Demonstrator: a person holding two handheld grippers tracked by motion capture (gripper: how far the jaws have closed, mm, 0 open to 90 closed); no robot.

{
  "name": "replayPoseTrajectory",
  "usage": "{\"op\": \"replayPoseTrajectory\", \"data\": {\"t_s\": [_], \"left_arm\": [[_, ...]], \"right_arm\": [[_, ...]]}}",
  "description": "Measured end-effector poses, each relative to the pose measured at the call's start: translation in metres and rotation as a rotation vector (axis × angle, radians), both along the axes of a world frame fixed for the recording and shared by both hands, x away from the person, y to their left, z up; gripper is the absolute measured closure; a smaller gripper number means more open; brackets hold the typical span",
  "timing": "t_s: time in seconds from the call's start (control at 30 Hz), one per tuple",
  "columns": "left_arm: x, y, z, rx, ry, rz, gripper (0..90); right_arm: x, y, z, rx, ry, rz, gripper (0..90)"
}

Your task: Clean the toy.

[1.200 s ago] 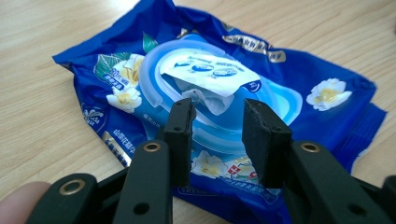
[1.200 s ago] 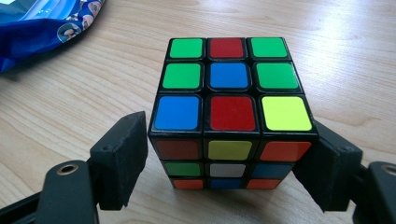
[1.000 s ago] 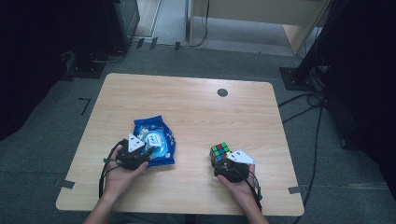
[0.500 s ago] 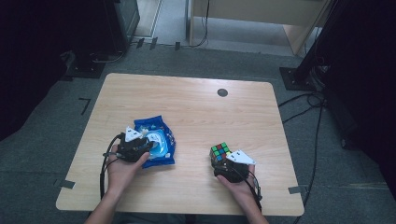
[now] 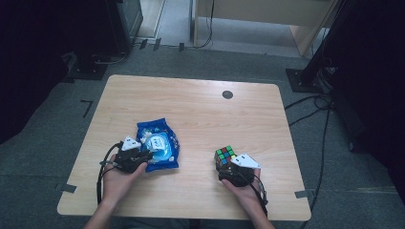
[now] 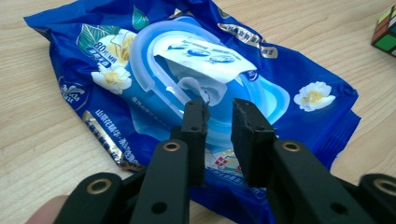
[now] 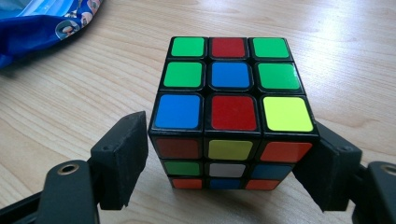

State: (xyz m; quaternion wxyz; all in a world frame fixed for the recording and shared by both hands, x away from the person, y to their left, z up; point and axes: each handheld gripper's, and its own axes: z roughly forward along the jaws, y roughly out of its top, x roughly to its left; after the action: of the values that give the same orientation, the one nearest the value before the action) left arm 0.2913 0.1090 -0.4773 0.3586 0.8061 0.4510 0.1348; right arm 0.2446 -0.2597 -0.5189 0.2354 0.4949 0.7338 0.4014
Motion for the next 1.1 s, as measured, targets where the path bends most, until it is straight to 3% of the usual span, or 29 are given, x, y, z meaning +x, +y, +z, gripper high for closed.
{"op": "replayPoseTrajectory", "data": {"t_s": [0.2,0.33,0.47,0.63,0.97,1.1], "left_arm": [[0.005,-0.013,0.003,0.090,-0.015,-0.063,77.6],[0.012,-0.021,0.003,0.083,-0.018,-0.105,72.7],[0.018,-0.025,0.003,0.089,-0.054,-0.103,63.1],[0.024,-0.028,-0.002,0.154,-0.083,-0.081,58.4],[0.023,-0.032,-0.006,0.134,-0.094,-0.041,57.7],[0.026,-0.031,-0.008,0.137,-0.105,-0.010,66.0]], "right_arm": [[0.000,0.000,0.000,-0.002,-0.001,-0.002,24.4],[0.000,0.000,0.000,-0.002,-0.001,-0.001,24.4],[0.000,0.000,0.000,-0.001,-0.001,-0.001,24.4],[0.000,0.000,0.000,0.001,-0.002,-0.001,24.4],[0.000,0.001,0.000,-0.005,-0.005,0.003,24.5],[-0.001,0.001,0.000,-0.008,-0.006,0.001,24.6]]}}
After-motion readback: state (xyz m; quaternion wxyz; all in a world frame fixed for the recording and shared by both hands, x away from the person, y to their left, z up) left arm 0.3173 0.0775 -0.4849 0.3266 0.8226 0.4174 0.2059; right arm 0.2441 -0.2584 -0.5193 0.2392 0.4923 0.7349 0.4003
